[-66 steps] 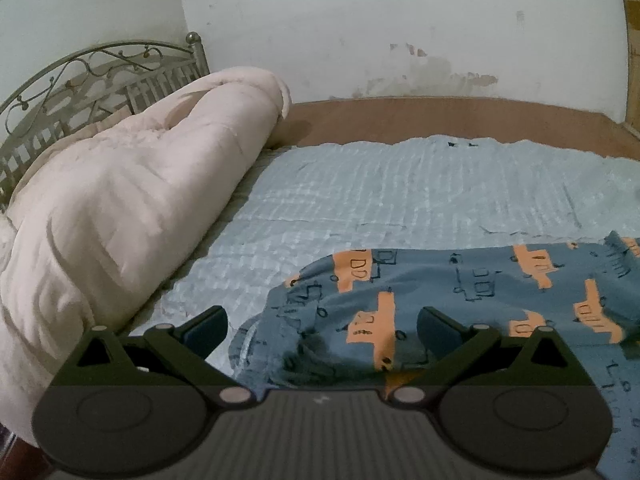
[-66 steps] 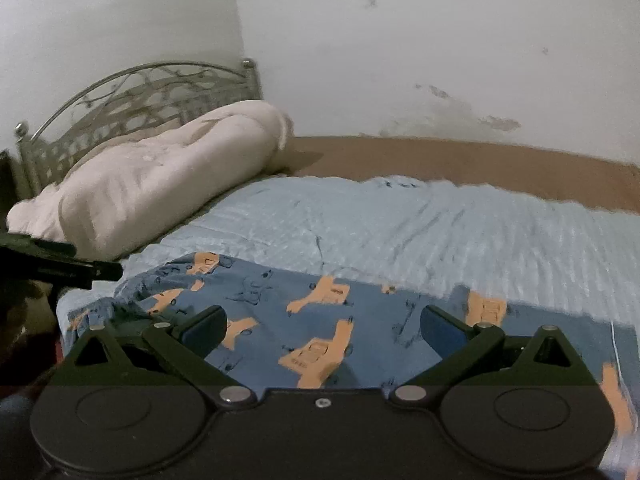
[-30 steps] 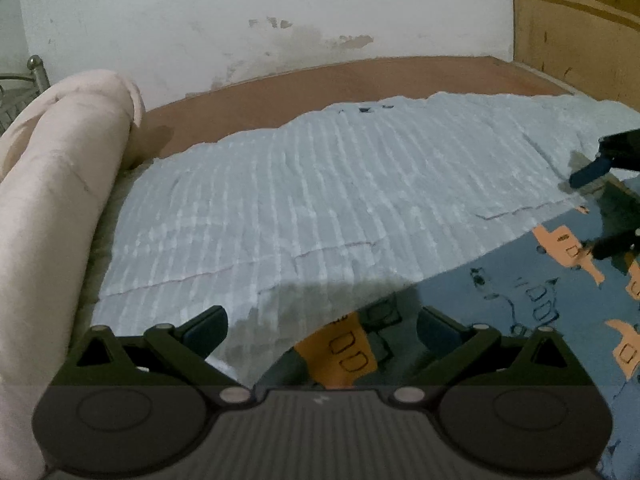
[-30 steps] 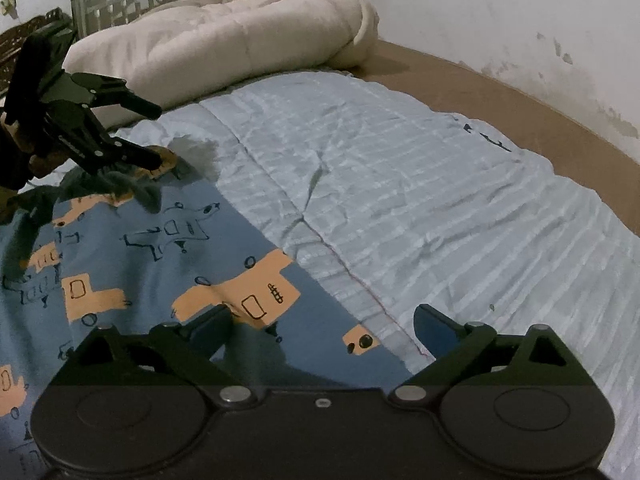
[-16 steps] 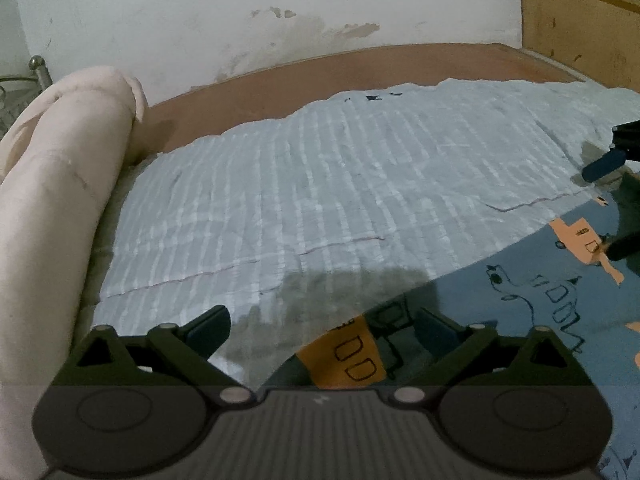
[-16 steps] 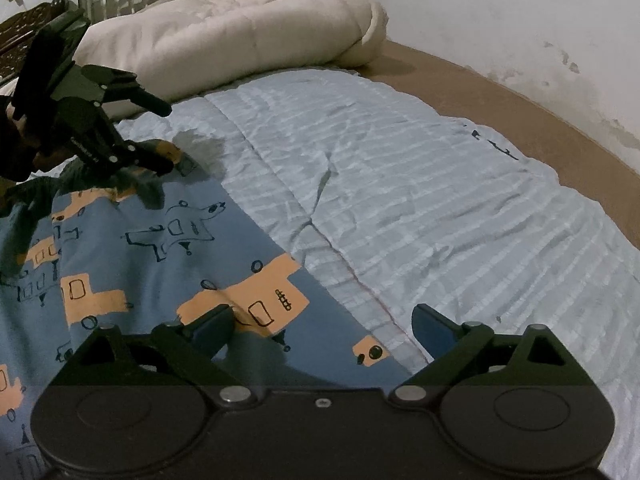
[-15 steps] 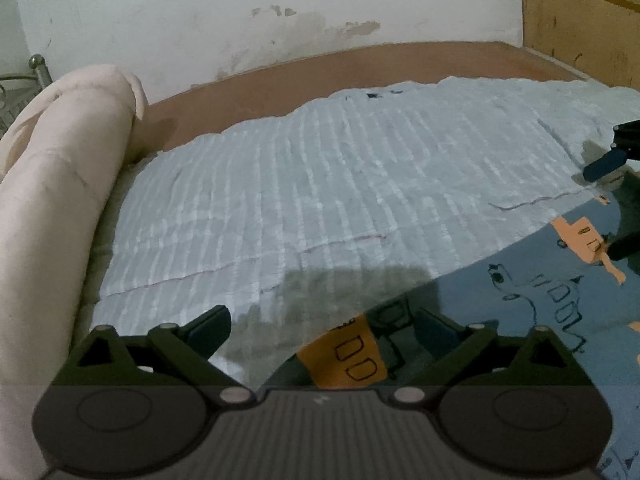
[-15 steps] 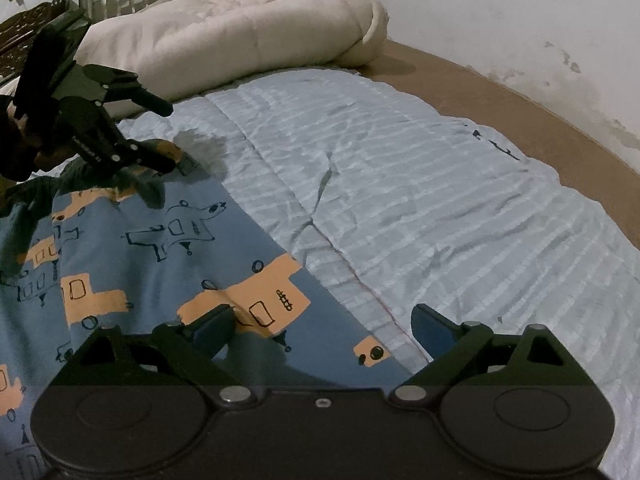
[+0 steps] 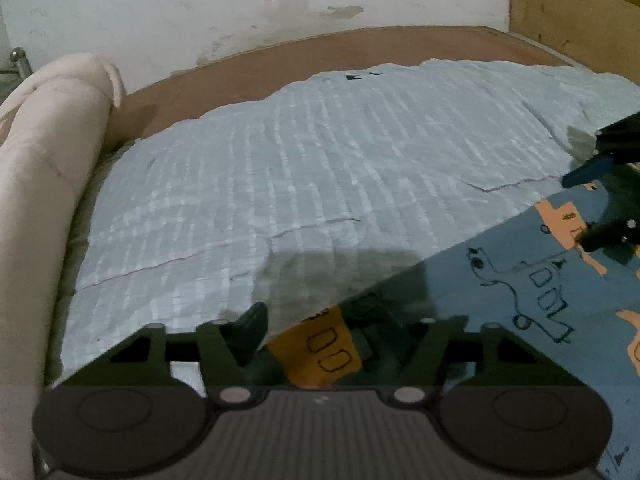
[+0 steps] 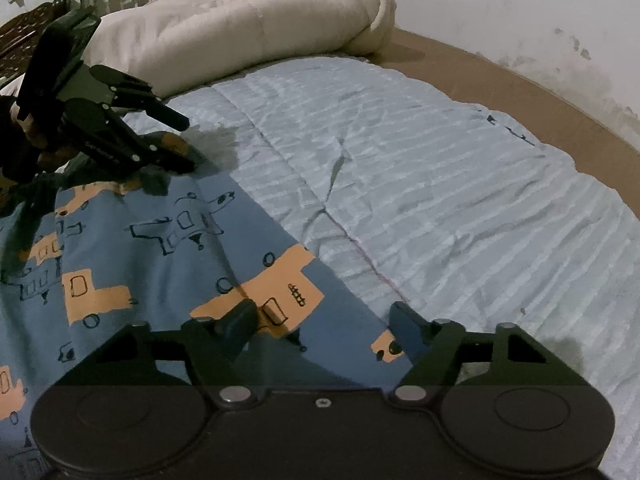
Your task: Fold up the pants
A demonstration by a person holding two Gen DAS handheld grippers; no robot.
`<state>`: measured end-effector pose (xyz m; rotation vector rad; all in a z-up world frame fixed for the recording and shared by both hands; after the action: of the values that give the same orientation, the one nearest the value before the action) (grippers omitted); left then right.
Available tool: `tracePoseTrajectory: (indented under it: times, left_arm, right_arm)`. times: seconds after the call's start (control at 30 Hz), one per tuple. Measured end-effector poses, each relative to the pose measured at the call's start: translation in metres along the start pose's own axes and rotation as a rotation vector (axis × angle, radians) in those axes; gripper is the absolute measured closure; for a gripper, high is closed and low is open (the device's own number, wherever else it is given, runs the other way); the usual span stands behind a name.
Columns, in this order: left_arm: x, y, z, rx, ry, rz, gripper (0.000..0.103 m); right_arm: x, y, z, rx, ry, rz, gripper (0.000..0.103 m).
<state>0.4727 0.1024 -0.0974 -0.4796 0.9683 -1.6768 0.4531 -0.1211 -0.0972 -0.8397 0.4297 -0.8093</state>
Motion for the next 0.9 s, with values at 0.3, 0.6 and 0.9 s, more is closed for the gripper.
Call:
tracePoseTrajectory:
  times: [0.3,0.6,0.9]
  left_arm:
    - [0.006,0.002,0.000,-0.020,0.015,-0.011,0.057]
    - [0.012,-0.006,-0.004,0.008,0.013,0.024,0.103]
    - [0.017,-0.034,-0.013,0.050,0.047,0.065,0.103]
  right_arm:
    - [0.007,-0.005,0.005,0.020,0.034,0.001,0.037]
    - [-0.002,0.004,0.004,-0.036,-0.010,-0.037,0.094]
    - [-0.029,-0.017,0.017,0.002,-0.149,-0.153,0.102]
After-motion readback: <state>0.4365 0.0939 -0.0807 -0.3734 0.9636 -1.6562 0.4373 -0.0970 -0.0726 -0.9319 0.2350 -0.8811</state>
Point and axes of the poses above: each gripper's, at about its wrist camera, not at the fingertips, and y roughly the way its jaws point, x to its right, z to its top, the point moved 9 cm from there along y, roughly the way its jaws point, and after that the axes turned 2 degrees about -x, right-handed, at the moved point
